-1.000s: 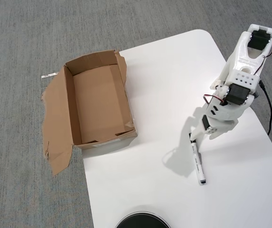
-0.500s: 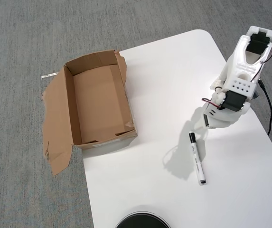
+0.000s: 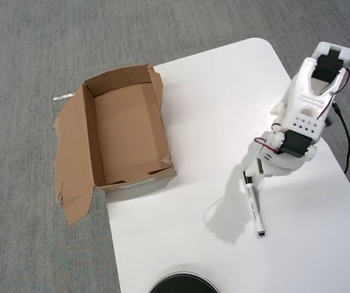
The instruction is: Grasp a pen and put it in the box.
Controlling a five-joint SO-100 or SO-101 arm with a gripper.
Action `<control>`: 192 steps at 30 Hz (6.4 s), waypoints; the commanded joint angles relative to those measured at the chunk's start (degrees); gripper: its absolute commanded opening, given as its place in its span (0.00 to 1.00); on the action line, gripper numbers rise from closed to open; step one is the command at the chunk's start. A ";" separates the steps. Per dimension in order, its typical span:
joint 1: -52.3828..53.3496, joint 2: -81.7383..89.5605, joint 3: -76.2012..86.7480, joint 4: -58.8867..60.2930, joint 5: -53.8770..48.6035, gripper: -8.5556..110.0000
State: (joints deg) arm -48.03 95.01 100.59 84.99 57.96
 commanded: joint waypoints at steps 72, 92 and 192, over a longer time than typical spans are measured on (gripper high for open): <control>0.75 -31.82 -19.29 -5.98 0.66 0.27; 0.13 -31.90 -18.76 -5.80 0.75 0.16; 53.83 -22.85 -53.39 -52.91 48.21 0.08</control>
State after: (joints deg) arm 4.61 72.86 48.47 32.43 96.64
